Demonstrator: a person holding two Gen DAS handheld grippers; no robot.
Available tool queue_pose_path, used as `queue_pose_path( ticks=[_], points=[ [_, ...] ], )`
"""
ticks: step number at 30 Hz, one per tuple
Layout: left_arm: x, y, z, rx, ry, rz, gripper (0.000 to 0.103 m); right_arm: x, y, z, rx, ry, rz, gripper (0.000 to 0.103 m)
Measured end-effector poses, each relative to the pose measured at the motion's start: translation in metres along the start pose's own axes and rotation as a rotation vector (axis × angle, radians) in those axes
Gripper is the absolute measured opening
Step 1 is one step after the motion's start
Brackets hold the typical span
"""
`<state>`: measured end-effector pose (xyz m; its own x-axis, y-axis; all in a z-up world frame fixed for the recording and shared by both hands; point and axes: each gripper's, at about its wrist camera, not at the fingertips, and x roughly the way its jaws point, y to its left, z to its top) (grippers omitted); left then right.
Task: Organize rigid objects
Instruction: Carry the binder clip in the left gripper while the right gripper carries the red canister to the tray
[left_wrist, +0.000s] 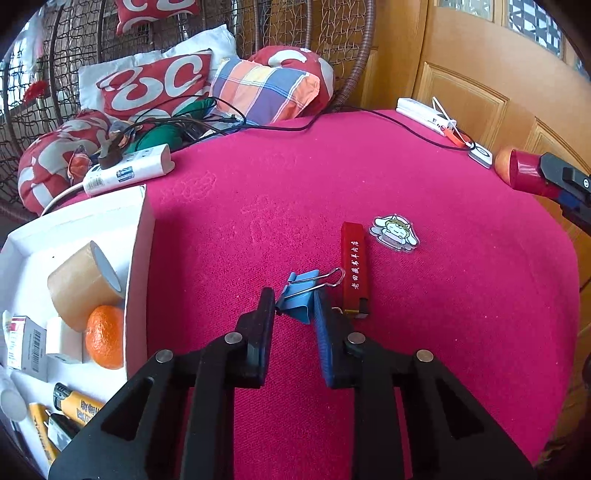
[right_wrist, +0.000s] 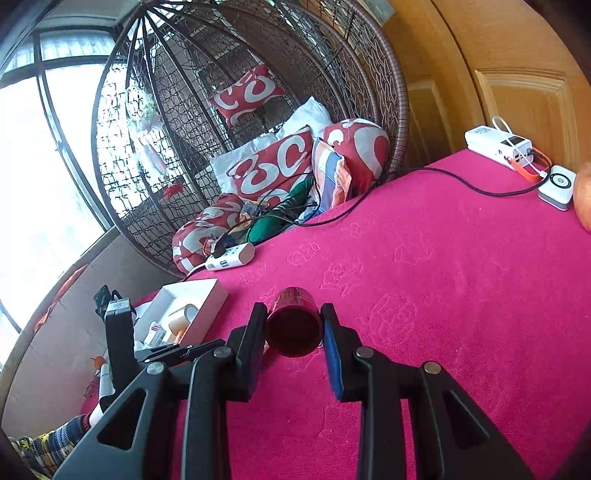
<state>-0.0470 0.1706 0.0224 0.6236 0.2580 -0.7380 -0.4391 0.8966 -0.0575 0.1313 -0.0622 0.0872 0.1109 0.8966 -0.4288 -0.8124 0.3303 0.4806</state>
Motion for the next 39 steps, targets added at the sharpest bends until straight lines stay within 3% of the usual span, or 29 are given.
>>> queue_pose_path(
  ticks=[8, 18, 39],
  points=[
    [-0.044, -0.006, -0.002, 0.007, -0.091, 0.011, 0.02, -0.012, 0.016, 0.004, -0.025, -0.032, 0.019, 0.029],
    [-0.077, -0.005, -0.001, -0.031, -0.147, 0.024, 0.02, -0.025, 0.044, 0.008, -0.079, -0.059, 0.054, 0.029],
    [-0.125, 0.041, -0.019, -0.139, -0.249, 0.062, 0.02, -0.005, 0.11, 0.006, -0.205, -0.001, 0.082, 0.029]
  ],
)
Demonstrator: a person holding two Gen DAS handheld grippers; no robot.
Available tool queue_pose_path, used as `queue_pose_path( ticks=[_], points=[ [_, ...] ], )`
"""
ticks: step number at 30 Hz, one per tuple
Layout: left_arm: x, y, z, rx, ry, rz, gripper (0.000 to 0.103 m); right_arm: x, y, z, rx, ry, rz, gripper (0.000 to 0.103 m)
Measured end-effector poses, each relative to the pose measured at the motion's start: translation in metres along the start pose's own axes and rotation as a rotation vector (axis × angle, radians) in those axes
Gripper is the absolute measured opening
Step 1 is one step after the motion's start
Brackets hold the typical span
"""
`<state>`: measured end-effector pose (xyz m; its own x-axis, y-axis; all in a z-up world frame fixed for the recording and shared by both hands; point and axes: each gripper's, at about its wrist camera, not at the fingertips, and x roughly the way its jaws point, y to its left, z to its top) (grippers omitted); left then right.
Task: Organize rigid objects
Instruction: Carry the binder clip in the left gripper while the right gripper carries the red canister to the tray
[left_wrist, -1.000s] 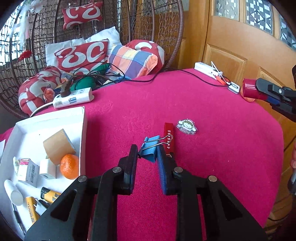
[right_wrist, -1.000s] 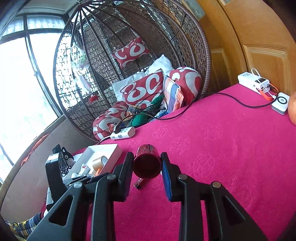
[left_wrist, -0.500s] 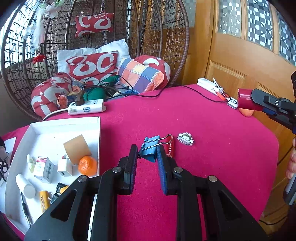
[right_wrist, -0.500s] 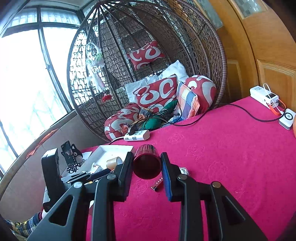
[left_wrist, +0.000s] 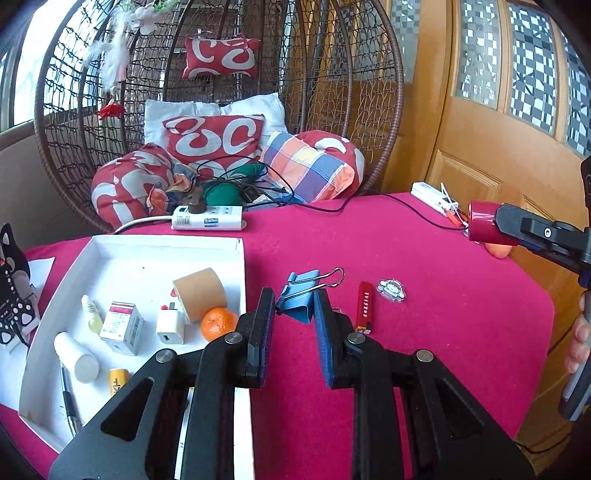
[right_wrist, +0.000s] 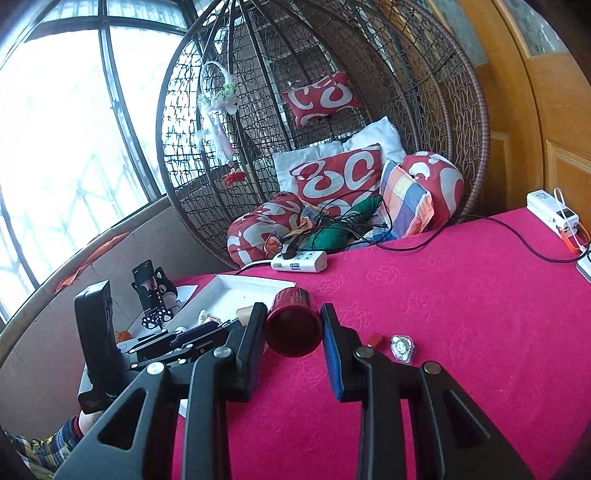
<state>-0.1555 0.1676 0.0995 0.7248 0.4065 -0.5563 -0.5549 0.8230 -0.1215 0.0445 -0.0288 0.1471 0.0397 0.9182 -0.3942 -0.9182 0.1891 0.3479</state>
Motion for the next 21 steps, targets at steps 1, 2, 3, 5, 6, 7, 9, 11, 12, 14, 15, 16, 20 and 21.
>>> queue_pose_path(
  ticks=[1, 2, 3, 5, 6, 7, 9, 11, 12, 14, 15, 16, 20, 21],
  points=[
    [-0.001, 0.003, 0.0, -0.007, -0.002, 0.004, 0.02, 0.003, 0.003, 0.0, -0.006, 0.006, 0.003, 0.029],
    [-0.003, 0.007, -0.001, -0.014, -0.005, 0.006, 0.02, 0.006, 0.007, 0.0, -0.012, 0.012, 0.007, 0.029],
    [-0.004, 0.01, -0.001, -0.021, -0.007, 0.01, 0.02, 0.008, 0.01, 0.001, -0.019, 0.017, 0.01, 0.029],
    [-0.007, 0.016, -0.002, -0.033, -0.013, 0.017, 0.02, 0.013, 0.017, 0.001, -0.032, 0.026, 0.018, 0.029],
    [-0.009, 0.019, -0.003, -0.038, -0.015, 0.021, 0.02, 0.016, 0.02, 0.001, -0.039, 0.03, 0.022, 0.029],
    [-0.01, 0.022, -0.003, -0.043, -0.017, 0.026, 0.02, 0.018, 0.024, 0.0, -0.044, 0.034, 0.026, 0.029],
    [-0.012, 0.029, -0.003, -0.05, -0.021, 0.033, 0.02, 0.023, 0.029, 0.0, -0.054, 0.043, 0.034, 0.029],
    [-0.015, 0.034, -0.004, -0.058, -0.025, 0.043, 0.02, 0.027, 0.034, 0.0, -0.058, 0.051, 0.043, 0.029],
    [-0.016, 0.037, -0.004, -0.062, -0.027, 0.048, 0.02, 0.031, 0.037, 0.0, -0.059, 0.055, 0.049, 0.029],
    [-0.019, 0.043, -0.005, -0.072, -0.031, 0.057, 0.02, 0.036, 0.042, 0.001, -0.065, 0.065, 0.059, 0.029],
    [-0.02, 0.047, -0.006, -0.079, -0.033, 0.063, 0.02, 0.039, 0.044, 0.001, -0.069, 0.071, 0.064, 0.029],
    [-0.022, 0.05, -0.006, -0.085, -0.036, 0.068, 0.02, 0.042, 0.047, 0.001, -0.073, 0.076, 0.069, 0.029],
    [-0.027, 0.066, -0.009, -0.12, -0.043, 0.086, 0.02, 0.055, 0.059, 0.004, -0.093, 0.096, 0.092, 0.029],
    [-0.028, 0.069, -0.009, -0.126, -0.045, 0.089, 0.02, 0.059, 0.062, 0.005, -0.098, 0.102, 0.097, 0.029]
  ],
)
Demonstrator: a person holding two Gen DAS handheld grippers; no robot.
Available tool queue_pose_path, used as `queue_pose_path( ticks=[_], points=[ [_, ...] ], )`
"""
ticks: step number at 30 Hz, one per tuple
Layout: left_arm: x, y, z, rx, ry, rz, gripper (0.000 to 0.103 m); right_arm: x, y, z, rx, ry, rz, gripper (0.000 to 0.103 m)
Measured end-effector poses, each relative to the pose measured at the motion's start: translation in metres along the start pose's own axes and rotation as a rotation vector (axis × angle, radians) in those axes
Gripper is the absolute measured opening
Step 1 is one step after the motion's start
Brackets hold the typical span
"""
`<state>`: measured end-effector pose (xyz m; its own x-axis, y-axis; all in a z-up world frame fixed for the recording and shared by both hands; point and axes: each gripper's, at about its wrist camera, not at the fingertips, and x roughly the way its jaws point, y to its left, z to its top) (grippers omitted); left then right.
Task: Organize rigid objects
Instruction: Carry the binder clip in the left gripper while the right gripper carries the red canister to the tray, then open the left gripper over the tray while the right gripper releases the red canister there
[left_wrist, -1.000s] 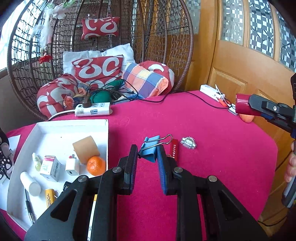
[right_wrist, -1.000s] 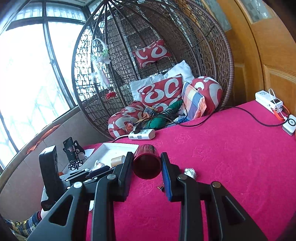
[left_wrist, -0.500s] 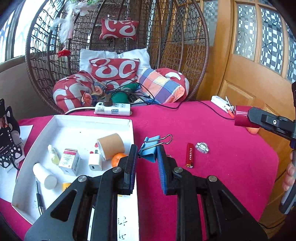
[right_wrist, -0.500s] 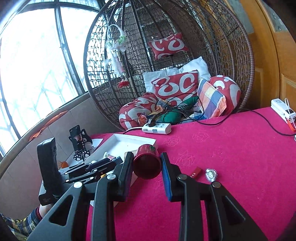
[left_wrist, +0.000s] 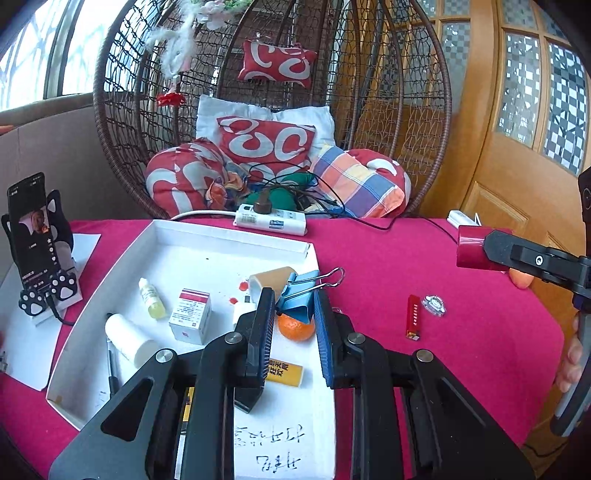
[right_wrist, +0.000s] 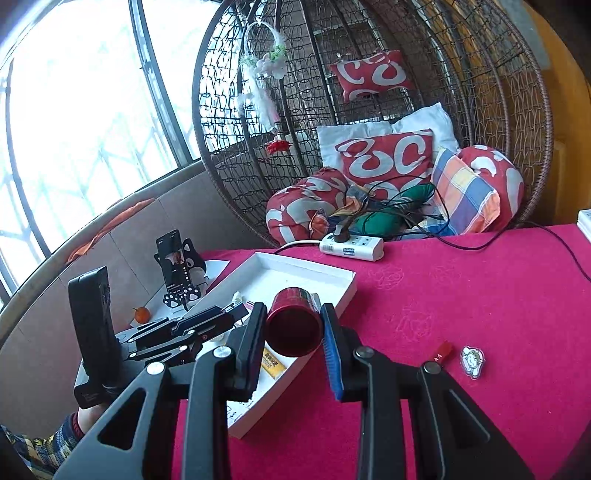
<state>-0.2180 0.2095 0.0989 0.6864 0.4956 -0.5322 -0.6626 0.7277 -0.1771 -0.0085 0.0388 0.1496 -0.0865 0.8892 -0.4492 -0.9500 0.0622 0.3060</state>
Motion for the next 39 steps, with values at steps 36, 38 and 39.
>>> queue_pose_path(
  ticks=[36, 38, 39],
  points=[
    [0.021, 0.103, -0.003, -0.175, 0.007, 0.316, 0.103, 0.139, 0.08, -0.054, -0.209, 0.202, 0.019, 0.094],
    [0.011, 0.103, -0.004, -0.195, -0.018, 0.319, 0.103, 0.135, 0.079, -0.055, -0.201, 0.192, 0.017, 0.1],
    [0.007, 0.103, -0.004, -0.203, -0.031, 0.323, 0.103, 0.132, 0.078, -0.056, -0.196, 0.185, 0.01, 0.103]
  ],
)
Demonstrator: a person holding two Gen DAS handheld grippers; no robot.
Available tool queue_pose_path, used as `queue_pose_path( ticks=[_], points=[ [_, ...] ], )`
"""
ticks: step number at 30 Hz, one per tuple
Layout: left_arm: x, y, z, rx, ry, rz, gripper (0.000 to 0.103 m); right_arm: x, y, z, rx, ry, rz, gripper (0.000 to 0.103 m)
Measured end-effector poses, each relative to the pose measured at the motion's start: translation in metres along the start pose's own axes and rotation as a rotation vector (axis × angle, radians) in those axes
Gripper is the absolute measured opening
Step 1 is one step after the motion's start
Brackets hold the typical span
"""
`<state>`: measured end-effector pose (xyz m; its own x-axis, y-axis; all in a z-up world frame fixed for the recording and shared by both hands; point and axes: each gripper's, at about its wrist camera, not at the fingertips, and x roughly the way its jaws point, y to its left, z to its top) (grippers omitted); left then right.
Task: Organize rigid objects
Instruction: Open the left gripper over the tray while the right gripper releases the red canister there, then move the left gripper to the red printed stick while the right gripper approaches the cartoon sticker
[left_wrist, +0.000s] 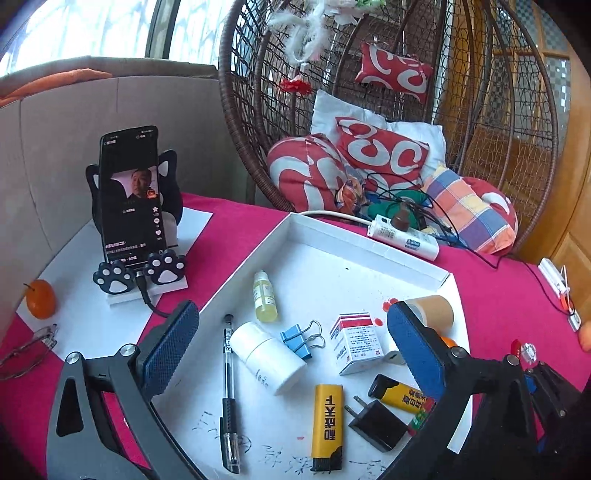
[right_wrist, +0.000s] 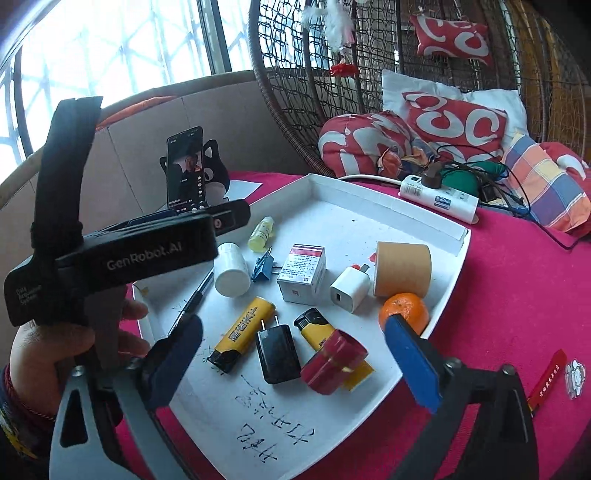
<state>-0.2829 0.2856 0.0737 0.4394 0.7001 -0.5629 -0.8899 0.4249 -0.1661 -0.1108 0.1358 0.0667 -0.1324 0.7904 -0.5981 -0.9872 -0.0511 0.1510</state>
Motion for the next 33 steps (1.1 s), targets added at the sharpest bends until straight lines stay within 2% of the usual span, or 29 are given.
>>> queue_pose_path(
  ticks=[4, 9, 16, 23, 27, 33],
  points=[
    [-0.014, -0.004, 0.003, 0.002, -0.031, 0.005, 0.103, -0.008, -0.004, -0.005, 0.01, -0.01, -0.02, 0.103],
    [-0.021, -0.018, 0.003, 0.032, -0.029, -0.012, 0.103, -0.018, -0.011, -0.007, 0.036, -0.03, -0.024, 0.103],
    [-0.024, -0.045, 0.0, 0.085, -0.012, -0.058, 0.103, -0.034, -0.025, -0.011, 0.069, -0.061, -0.046, 0.103],
    [-0.03, -0.067, -0.002, 0.113, -0.005, -0.124, 0.103, -0.047, -0.059, -0.02, 0.154, -0.07, -0.11, 0.103],
    [-0.029, -0.092, -0.009, 0.157, 0.027, -0.171, 0.103, -0.061, -0.093, -0.027, 0.217, -0.092, -0.174, 0.103],
    [-0.026, -0.146, -0.029, 0.269, 0.087, -0.316, 0.103, -0.096, -0.173, -0.046, 0.322, -0.098, -0.376, 0.103]
  ],
)
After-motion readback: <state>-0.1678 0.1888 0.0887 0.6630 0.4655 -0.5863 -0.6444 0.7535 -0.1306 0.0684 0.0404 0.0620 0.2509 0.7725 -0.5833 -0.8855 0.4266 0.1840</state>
